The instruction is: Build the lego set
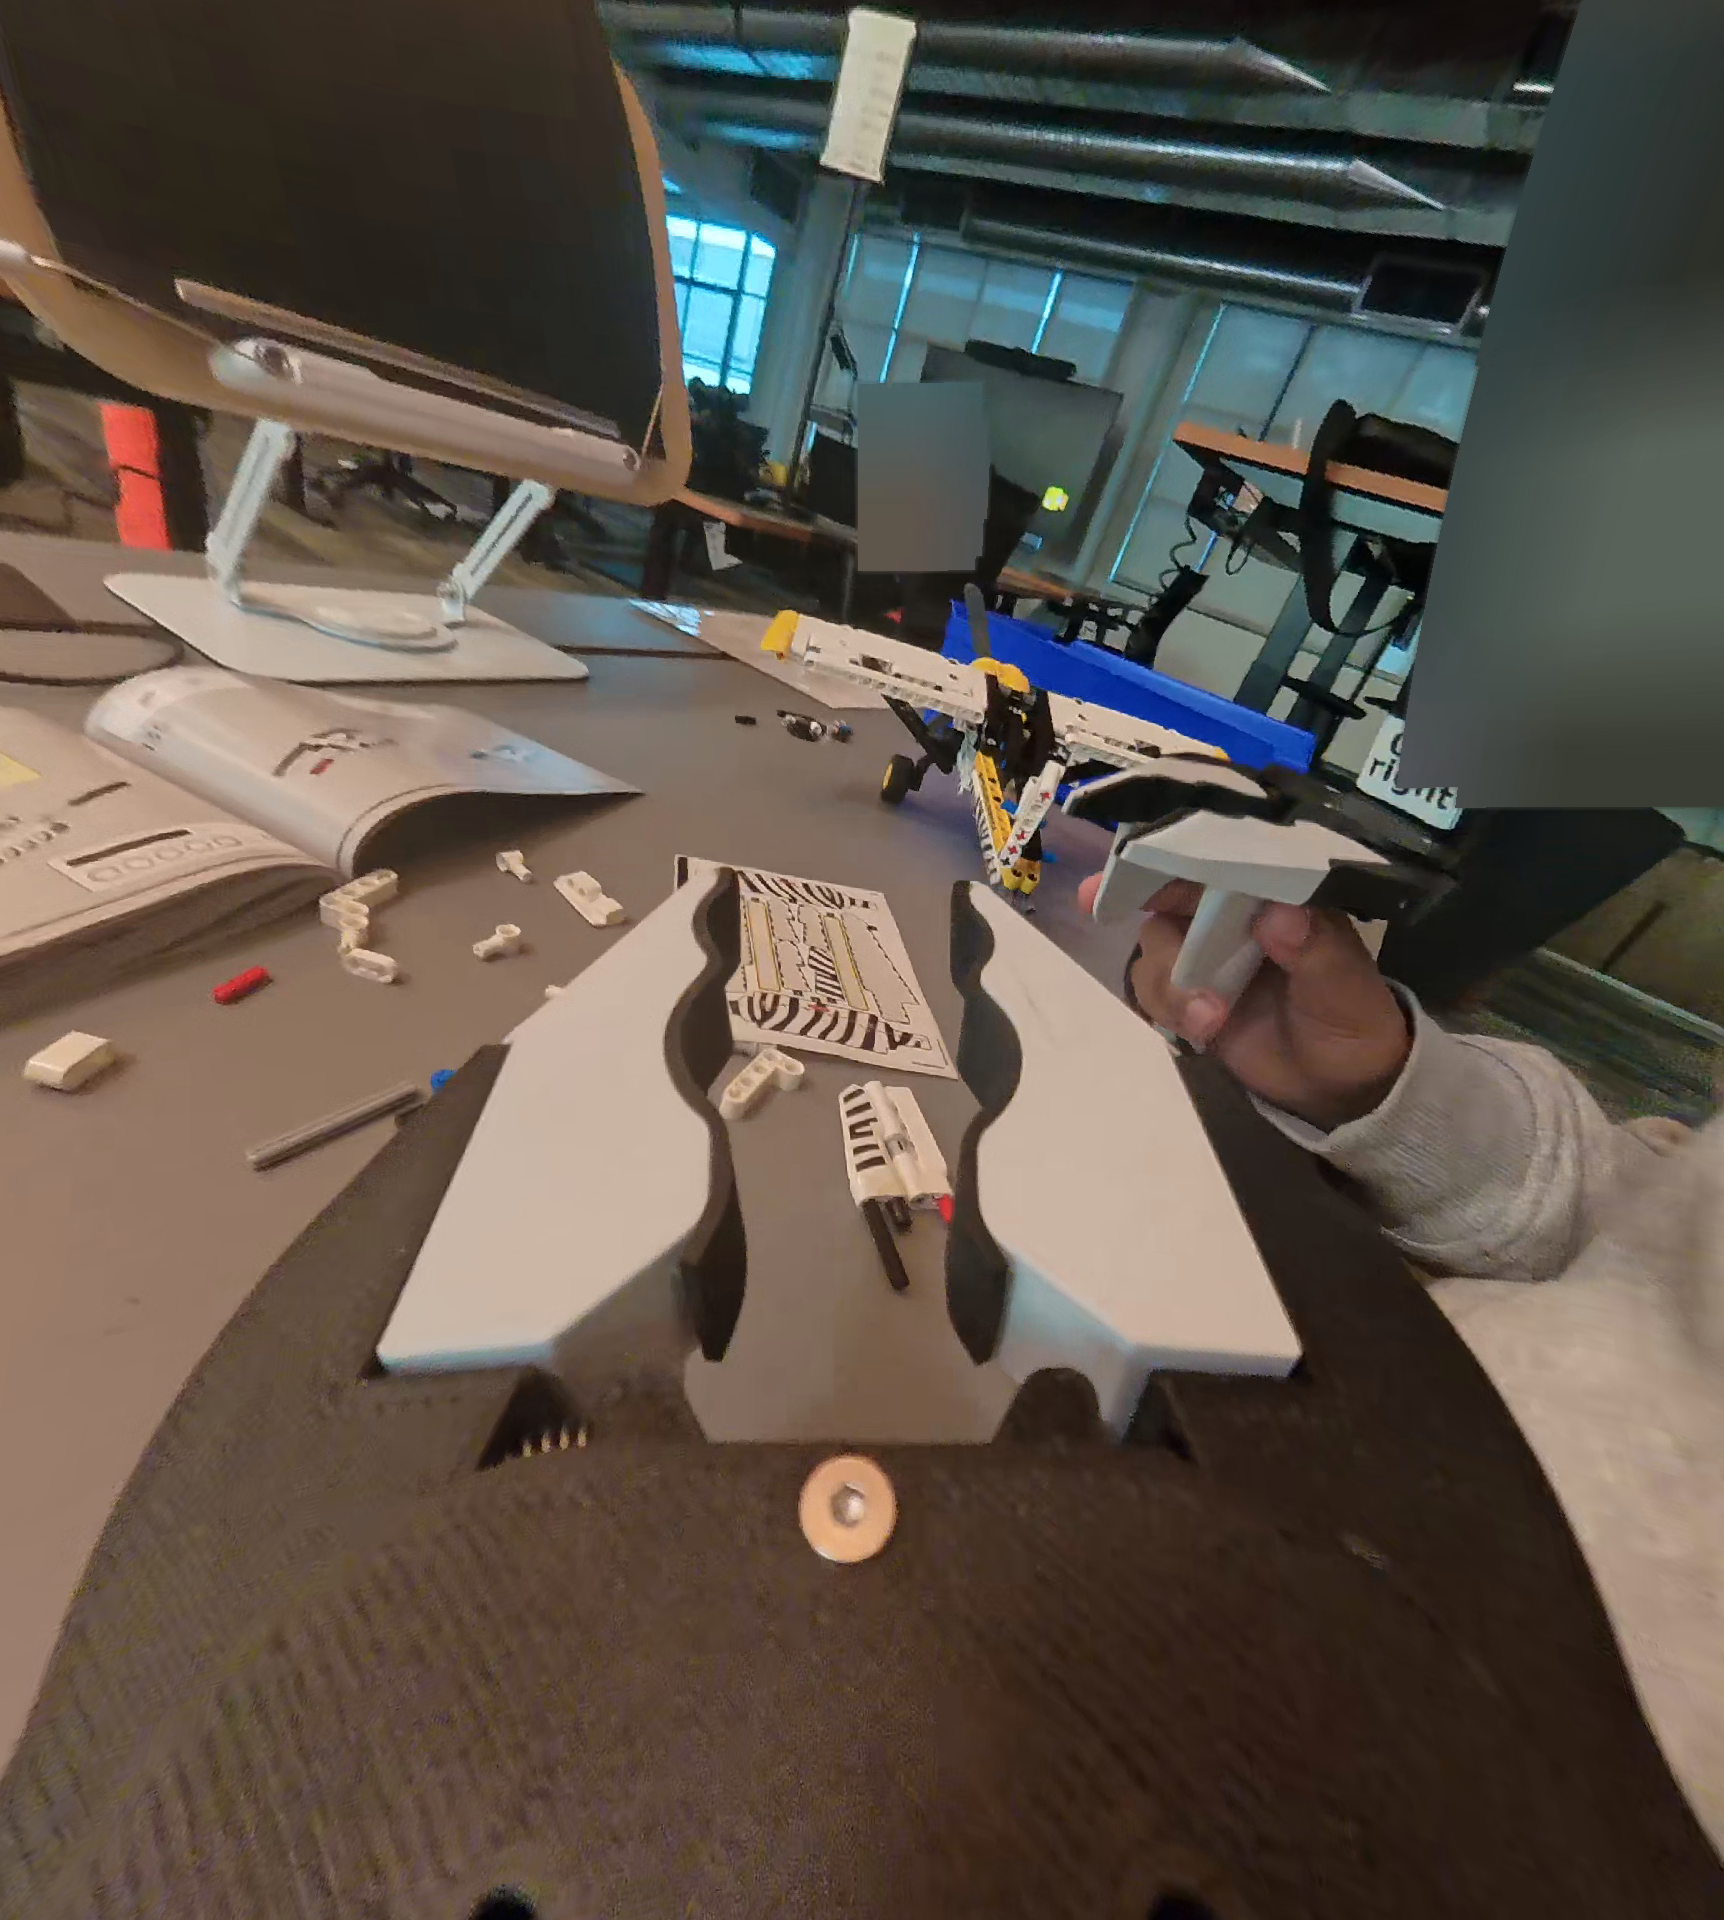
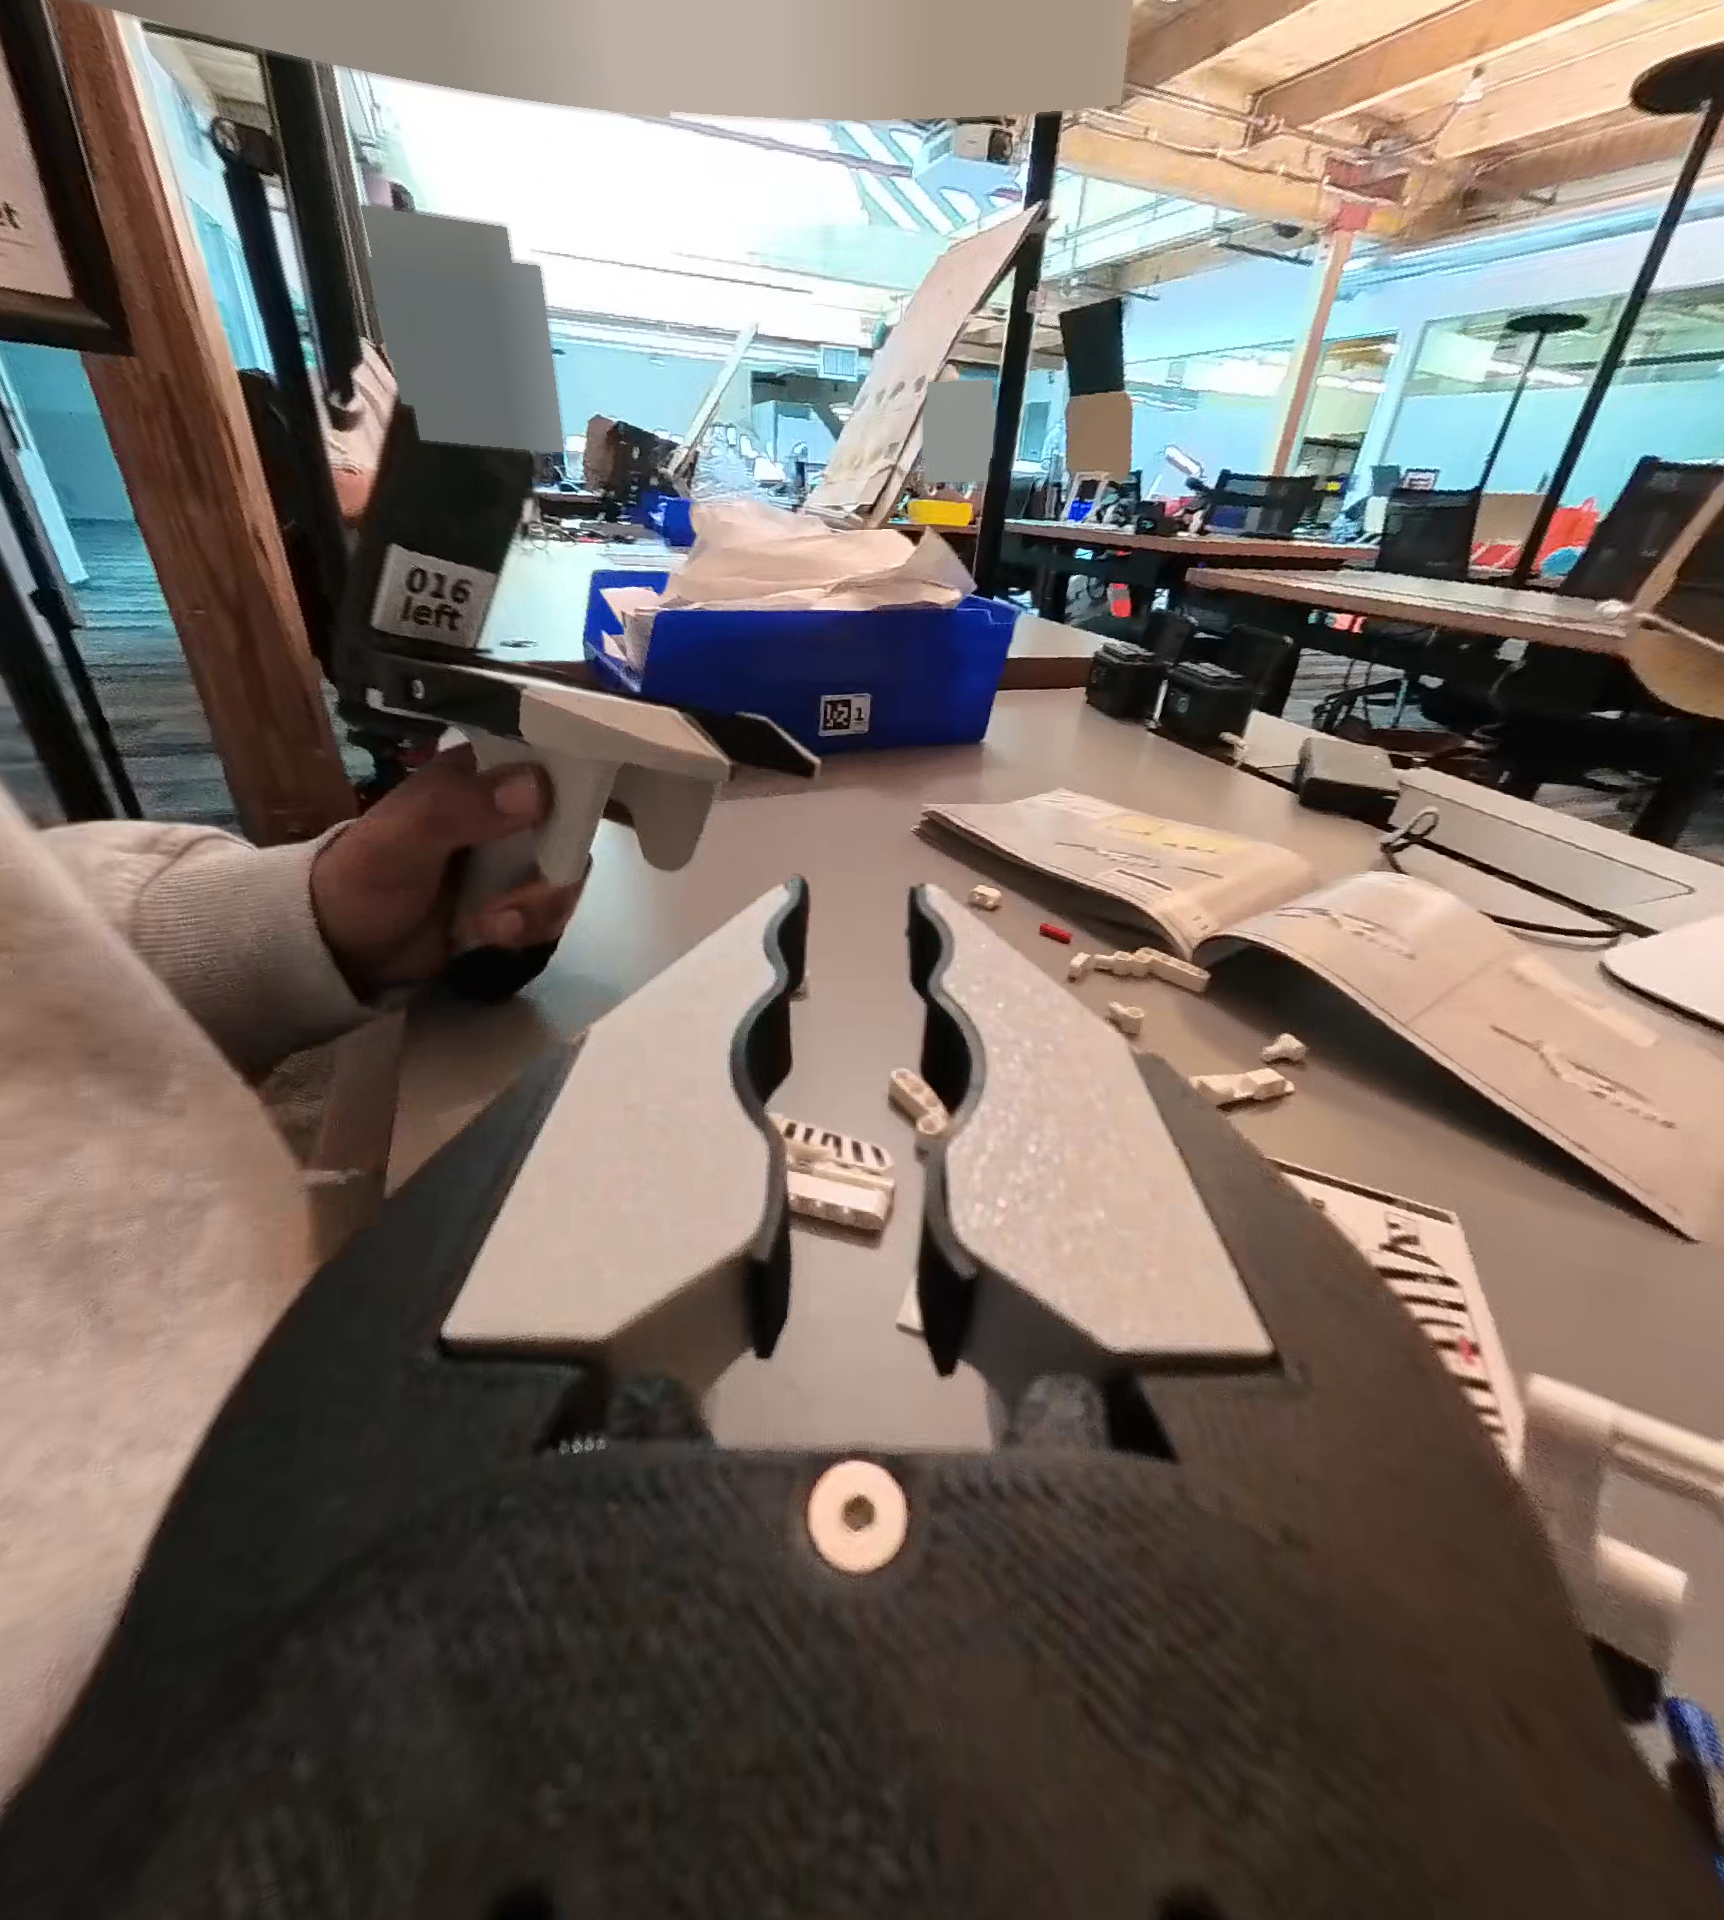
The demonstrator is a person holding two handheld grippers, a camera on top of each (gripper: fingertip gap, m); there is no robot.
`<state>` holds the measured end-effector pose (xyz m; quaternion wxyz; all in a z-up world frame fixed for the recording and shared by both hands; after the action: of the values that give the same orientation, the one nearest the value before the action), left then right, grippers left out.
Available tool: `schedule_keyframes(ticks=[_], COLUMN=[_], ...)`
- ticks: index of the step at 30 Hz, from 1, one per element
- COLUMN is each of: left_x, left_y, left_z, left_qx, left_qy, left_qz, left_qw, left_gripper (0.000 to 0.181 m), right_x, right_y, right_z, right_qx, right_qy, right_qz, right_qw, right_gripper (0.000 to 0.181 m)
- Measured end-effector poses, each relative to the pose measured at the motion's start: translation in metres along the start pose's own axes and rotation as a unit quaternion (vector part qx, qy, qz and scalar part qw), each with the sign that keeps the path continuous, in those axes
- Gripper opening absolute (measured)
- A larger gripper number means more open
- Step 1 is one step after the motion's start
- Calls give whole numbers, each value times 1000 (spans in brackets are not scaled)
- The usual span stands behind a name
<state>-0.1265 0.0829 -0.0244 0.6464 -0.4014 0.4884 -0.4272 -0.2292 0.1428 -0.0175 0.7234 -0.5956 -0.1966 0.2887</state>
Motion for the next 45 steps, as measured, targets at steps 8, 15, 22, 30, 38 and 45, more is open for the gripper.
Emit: schedule_keyframes(ticks=[8,15,22,30,38,45], left_x=[-16,-17,1,5,9,19], left_y=[0,-5,-9,-9,-9,-10], left_z=[14,24,32,31,33,33], left_qx=[-34,-71,-104,-106,-114,-120], left_qy=[51,43,34,30,33,28], left_qz=[13,4,65,78,94,121], left_qw=[998,997,992,991,988,985], left_gripper=[49,61,70,76,80,82], right_x=[5,16,9,8,7,7], right_y=[-1,1,-2,-2,-2,-3], right_z=[11,6,11,12,12,18], right_qx=[-27,-15,-34,-36,-38,-51], right_qy=[37,26,26,26,29,35], right_qz=[18,55,27,23,25,19], right_qw=[999,998,999,999,999,998], right_gripper=[13,8,9,9,10,10])
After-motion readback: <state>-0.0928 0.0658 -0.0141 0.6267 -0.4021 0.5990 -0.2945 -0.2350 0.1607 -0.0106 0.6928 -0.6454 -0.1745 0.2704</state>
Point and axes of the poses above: each gripper's, where its closed fingertips meet, z back along the fingers, y out of its underside, x = y × z across the jaws, the point moved 2 cm from there along z, back along the fingers, and after that the axes turned 15 degrees about x, right-handed, at the moved point
